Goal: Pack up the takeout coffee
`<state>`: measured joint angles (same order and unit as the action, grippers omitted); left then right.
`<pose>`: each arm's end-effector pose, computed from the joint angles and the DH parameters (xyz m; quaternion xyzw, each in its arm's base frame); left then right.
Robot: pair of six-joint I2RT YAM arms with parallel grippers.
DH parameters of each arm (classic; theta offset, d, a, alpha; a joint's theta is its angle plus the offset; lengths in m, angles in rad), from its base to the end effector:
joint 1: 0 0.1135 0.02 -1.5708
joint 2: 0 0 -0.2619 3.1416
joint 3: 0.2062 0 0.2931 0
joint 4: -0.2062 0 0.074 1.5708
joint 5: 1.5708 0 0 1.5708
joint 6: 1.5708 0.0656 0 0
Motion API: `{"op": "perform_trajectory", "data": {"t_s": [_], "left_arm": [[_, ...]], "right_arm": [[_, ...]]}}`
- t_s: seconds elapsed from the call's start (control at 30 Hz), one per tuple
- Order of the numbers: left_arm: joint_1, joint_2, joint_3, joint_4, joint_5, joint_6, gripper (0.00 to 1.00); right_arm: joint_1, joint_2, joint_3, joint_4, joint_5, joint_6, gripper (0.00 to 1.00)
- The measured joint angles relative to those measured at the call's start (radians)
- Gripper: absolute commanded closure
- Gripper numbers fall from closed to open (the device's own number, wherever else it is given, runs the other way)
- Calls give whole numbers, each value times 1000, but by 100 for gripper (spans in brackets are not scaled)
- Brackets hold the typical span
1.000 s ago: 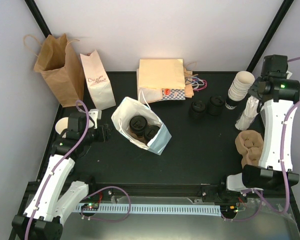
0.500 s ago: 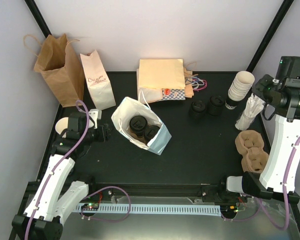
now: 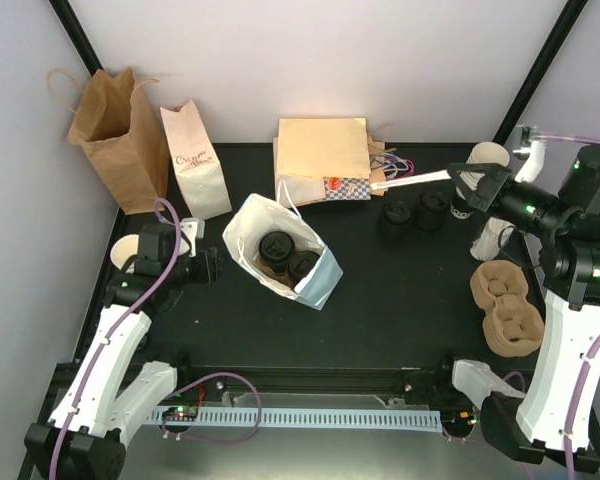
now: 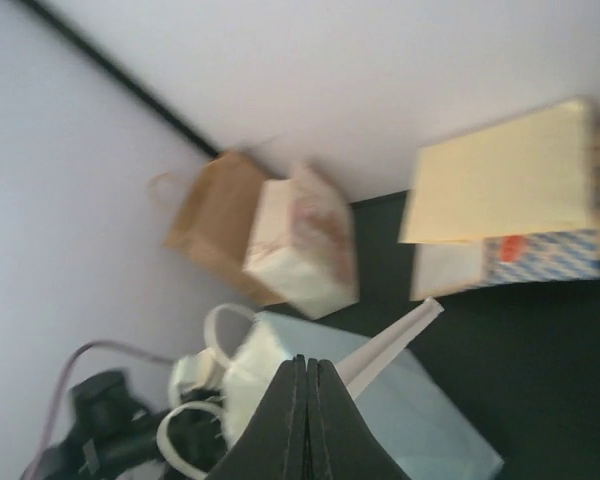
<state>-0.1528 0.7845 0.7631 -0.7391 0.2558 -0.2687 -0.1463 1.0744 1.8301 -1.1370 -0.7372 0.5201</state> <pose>0.2172 -0.0502 0.2576 -0.0026 0.9129 -0.1964 0.3578 0.1812 0.0179 0.5386 0.0619 0.7962 0.3904 0.4581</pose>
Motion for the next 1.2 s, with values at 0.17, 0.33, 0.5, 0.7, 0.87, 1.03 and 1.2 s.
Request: {"op": "perform_trajectory", "data": {"t_s": [0.17, 0.33, 0.5, 0.7, 0.87, 1.03, 1.2], "left_arm": [[0, 5, 0, 0, 0, 0, 35], [0, 23, 0, 0, 0, 0, 35], [0, 32, 0, 0, 0, 1, 36], [0, 34, 0, -1, 0, 0, 36], [0, 32, 3, -16, 1, -5, 36], [0, 26, 25, -34, 43, -52, 36], [0, 26, 43, -29, 115, -120, 37]], "right_arm": [[107, -38, -71, 166, -164, 22, 99], [178, -116, -208, 410, -267, 116, 99], [277, -158, -283, 669, -328, 225, 99], [493, -109, -243, 703, -322, 162, 99], [608, -79, -224, 615, -262, 33, 99], [671, -56, -196, 448, -92, -137, 99], [680, -65, -243, 370, 86, -227, 99]]}}
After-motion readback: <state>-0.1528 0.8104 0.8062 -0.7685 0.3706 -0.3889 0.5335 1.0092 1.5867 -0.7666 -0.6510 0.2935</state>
